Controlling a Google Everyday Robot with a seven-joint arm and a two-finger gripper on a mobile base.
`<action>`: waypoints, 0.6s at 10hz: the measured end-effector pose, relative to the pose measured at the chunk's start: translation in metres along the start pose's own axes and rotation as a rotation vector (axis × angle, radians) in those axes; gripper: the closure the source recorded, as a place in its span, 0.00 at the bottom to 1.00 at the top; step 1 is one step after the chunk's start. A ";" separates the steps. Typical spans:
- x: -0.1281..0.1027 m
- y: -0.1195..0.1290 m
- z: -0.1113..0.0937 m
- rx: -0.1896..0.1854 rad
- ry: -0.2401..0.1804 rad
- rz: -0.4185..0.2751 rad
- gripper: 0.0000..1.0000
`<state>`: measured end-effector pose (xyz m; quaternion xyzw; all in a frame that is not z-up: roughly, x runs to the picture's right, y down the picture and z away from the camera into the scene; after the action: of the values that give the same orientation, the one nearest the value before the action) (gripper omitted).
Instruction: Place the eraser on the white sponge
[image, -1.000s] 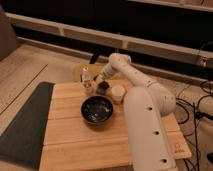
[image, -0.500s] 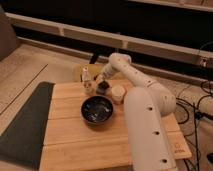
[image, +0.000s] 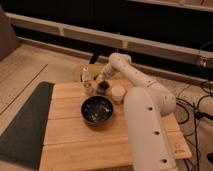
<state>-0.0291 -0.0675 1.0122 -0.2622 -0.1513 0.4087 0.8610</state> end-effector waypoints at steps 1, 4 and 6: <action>0.000 0.000 0.000 0.000 0.000 0.000 0.24; 0.000 0.000 0.000 0.000 0.000 0.000 0.20; 0.000 0.000 0.000 0.000 0.000 0.000 0.20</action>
<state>-0.0293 -0.0675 1.0122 -0.2622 -0.1513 0.4085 0.8611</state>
